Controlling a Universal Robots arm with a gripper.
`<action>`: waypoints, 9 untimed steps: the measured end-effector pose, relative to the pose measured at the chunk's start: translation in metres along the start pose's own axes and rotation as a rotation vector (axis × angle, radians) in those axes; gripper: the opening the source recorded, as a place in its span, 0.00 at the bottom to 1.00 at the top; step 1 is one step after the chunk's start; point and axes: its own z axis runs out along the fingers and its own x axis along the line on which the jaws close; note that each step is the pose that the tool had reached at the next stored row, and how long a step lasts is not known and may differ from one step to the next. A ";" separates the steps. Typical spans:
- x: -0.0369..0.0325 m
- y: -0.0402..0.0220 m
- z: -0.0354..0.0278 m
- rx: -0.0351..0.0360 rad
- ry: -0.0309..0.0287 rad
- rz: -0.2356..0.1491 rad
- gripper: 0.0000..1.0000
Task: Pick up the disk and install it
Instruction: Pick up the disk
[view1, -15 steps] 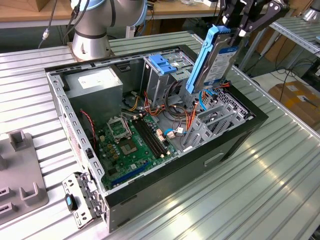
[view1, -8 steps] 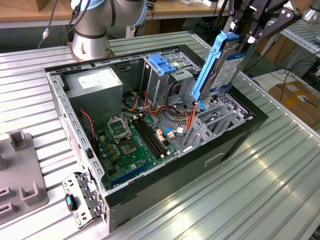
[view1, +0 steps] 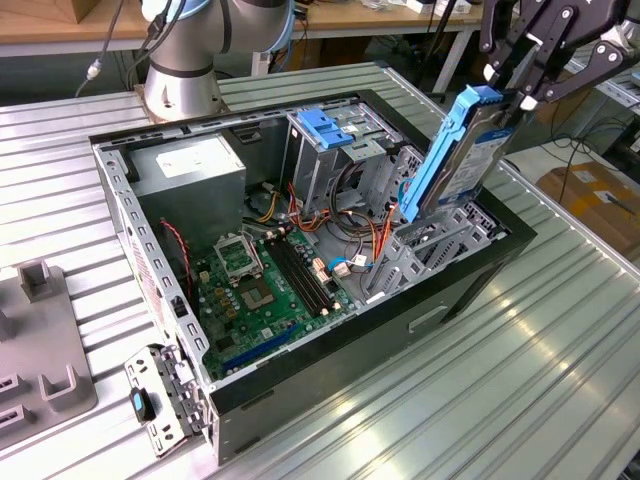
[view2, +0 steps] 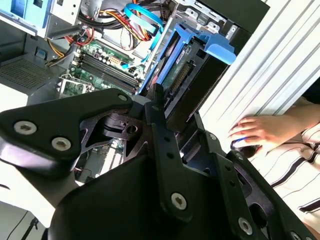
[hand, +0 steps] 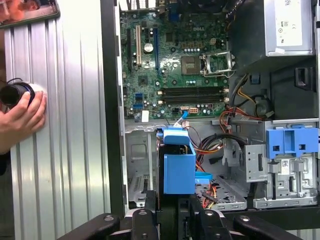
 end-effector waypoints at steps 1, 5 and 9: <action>0.0003 -0.0001 0.0012 0.0012 0.0001 0.000 0.35; 0.0018 -0.0001 0.0061 0.0089 -0.0004 0.000 0.35; 0.0036 -0.0001 0.0113 0.0163 -0.0008 -0.001 0.35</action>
